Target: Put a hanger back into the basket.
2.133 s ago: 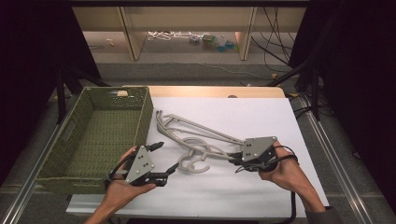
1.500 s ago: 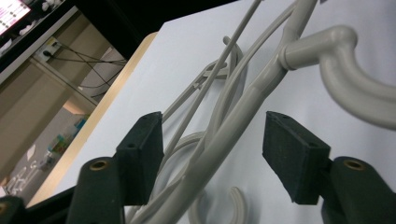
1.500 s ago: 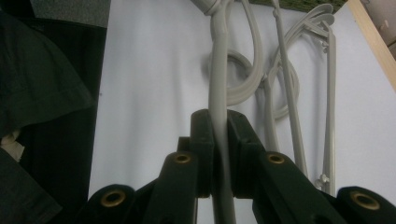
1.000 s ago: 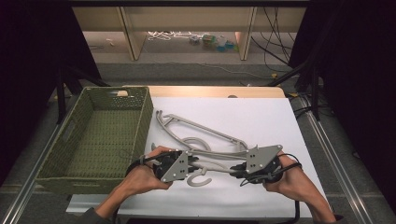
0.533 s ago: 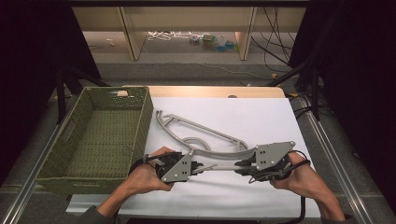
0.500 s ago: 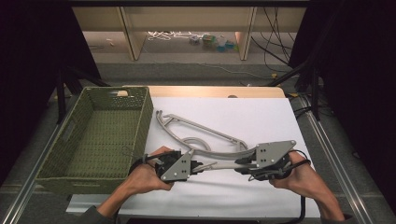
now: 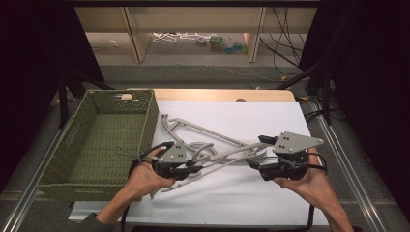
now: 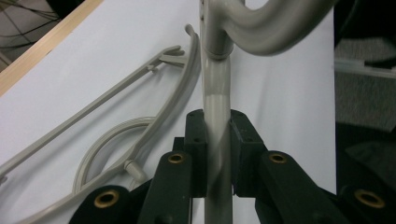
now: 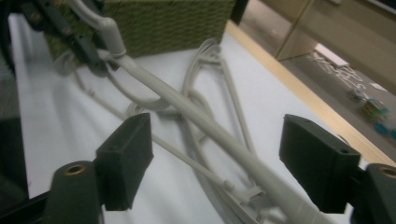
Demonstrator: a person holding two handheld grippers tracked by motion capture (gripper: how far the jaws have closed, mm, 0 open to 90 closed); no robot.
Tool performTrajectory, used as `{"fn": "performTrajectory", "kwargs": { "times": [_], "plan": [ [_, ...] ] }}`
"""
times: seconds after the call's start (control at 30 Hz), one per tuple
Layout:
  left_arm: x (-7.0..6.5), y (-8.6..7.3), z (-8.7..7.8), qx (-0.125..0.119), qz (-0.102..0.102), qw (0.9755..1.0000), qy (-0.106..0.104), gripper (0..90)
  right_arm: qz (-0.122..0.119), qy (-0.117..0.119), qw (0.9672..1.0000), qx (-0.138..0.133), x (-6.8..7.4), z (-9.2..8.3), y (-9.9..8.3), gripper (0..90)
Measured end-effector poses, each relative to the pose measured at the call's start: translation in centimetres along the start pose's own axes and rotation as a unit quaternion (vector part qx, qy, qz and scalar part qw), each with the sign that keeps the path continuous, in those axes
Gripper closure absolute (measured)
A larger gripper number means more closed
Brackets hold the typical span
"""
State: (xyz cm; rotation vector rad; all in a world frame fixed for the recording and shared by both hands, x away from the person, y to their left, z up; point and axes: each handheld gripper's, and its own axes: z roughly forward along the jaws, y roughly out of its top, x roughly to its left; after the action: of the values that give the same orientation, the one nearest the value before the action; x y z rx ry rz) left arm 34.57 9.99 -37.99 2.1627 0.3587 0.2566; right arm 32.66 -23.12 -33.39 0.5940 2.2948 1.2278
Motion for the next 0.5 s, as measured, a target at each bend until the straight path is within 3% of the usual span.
{"fn": "performTrajectory", "kwargs": {
  "times": [0.03,0.07,0.1,0.17,0.23,0.3,0.37,0.43,0.5],
  "plan": [
    [0.3,0.0,-0.3,-0.006,-0.019,0.9998,-0.001,79.6,0.0,0.0,1.0,0.0,0.0,0.0,0.0,23.3],
    [0.8,-0.1,-0.8,-0.018,-0.049,0.9986,-0.005,79.6,0.014,-0.015,0.9996,-0.018,0.3,-0.2,-0.1,21.7],
    [0.8,-0.1,-0.8,-0.018,-0.049,0.9986,-0.005,79.6,0.017,-0.02,0.9994,-0.024,0.5,-0.4,-0.1,21.7],
    [1.2,-0.1,-1.4,-0.027,-0.077,0.9966,-0.004,79.6,0.019,-0.036,0.9985,-0.038,1.0,-0.8,-0.2,21.7],
    [1.7,-0.3,-2.0,-0.032,-0.1,0.9944,-0.009,79.6,0.027,-0.036,0.9982,-0.039,1.2,-1.0,-0.3,21.7],
    [2.1,-0.4,-2.5,-0.039,-0.117,0.9923,-0.009,79.6,0.043,-0.055,0.996,-0.056,1.9,-1.2,-1.0,20.8],
    [2.4,-0.4,-3.2,-0.045,-0.129,0.9905,-0.01,79.6,0.053,-0.059,0.9952,-0.058,2.0,-1.2,-1.4,20.4],
    [2.6,-0.3,-3.8,-0.054,-0.146,0.9877,-0.013,79.6,0.078,-0.066,0.9923,-0.069,2.4,-0.9,-3.1,19.3],
    [2.7,0.0,-4.4,-0.061,-0.154,0.986,-0.022,79.6,0.082,-0.071,0.9918,-0.068,2.5,-0.7,-3.8,19.2]
  ]
}}
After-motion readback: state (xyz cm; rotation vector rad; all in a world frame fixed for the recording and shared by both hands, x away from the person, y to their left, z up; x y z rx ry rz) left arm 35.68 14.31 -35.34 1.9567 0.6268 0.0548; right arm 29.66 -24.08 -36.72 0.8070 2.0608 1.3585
